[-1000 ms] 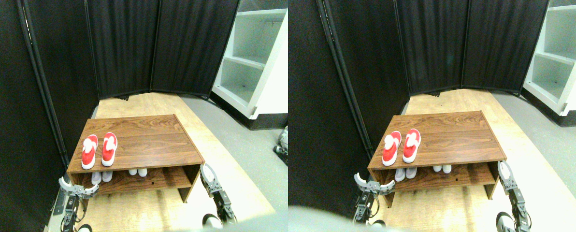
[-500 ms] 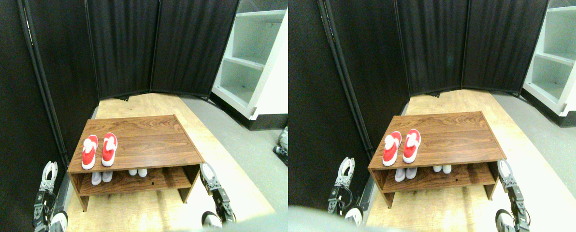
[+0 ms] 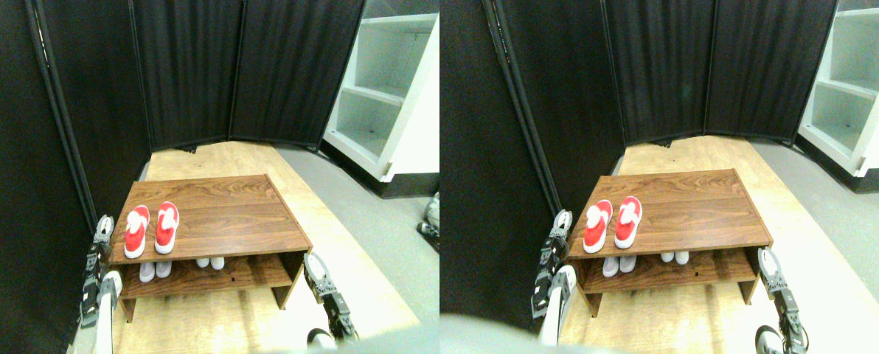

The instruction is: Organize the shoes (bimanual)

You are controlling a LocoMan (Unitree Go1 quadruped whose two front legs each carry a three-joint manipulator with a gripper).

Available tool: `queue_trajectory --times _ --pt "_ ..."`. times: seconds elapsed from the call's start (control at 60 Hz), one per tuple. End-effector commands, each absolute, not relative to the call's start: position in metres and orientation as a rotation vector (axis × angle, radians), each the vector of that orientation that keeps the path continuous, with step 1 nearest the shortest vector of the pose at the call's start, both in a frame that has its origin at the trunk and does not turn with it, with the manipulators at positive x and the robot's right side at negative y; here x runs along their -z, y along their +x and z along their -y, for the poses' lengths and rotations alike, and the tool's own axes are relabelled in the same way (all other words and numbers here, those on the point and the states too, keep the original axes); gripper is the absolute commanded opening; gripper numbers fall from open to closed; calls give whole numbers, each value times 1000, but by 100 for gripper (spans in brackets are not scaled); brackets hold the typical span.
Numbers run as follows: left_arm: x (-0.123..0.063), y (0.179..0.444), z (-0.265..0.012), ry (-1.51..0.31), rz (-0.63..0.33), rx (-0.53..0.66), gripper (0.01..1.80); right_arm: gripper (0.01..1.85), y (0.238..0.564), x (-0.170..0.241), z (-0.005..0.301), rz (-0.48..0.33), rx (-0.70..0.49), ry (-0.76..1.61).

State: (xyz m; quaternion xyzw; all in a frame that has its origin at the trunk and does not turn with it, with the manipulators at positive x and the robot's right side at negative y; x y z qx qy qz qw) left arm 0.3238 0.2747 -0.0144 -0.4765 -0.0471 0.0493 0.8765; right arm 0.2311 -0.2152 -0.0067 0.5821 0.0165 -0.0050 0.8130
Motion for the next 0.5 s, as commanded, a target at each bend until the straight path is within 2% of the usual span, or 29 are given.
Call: queue_trajectory --times 0.017,0.5 --pt "15 333 -265 -1014 94 -95 1 1 234 -2 214 2 -9 1217" --pt "33 345 -219 -1075 66 -123 1 1 239 0 220 48 1 1172"
